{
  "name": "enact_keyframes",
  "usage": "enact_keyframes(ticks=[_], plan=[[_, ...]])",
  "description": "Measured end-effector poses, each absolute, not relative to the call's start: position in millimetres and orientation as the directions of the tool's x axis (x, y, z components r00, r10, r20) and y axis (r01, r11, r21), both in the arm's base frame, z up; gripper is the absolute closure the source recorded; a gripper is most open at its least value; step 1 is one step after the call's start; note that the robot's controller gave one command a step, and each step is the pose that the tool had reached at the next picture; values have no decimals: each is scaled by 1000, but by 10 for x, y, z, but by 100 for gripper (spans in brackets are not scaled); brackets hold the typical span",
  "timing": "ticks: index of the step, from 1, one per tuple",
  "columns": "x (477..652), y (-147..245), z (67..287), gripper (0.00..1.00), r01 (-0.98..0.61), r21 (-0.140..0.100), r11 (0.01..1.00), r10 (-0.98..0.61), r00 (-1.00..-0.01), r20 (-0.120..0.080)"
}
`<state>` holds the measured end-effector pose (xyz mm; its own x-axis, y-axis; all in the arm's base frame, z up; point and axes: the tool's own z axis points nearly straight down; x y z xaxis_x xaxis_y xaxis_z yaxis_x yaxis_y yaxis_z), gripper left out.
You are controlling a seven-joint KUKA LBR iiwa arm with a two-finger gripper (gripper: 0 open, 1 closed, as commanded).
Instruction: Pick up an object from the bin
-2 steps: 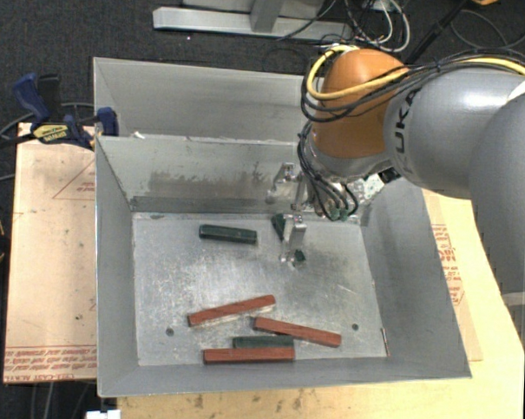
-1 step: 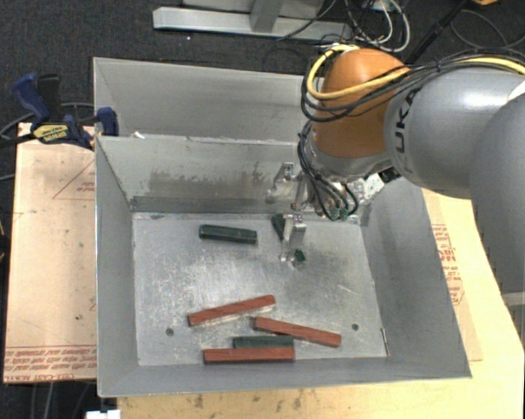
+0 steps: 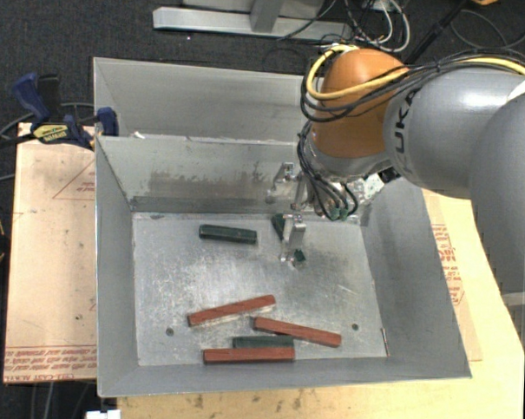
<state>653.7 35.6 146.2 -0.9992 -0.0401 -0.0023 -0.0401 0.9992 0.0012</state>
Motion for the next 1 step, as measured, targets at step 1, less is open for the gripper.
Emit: enact_keyframes(ticks=[1], plan=[[6450, 531, 1111, 0, -19, 3, 1000, -19, -1000, -3]])
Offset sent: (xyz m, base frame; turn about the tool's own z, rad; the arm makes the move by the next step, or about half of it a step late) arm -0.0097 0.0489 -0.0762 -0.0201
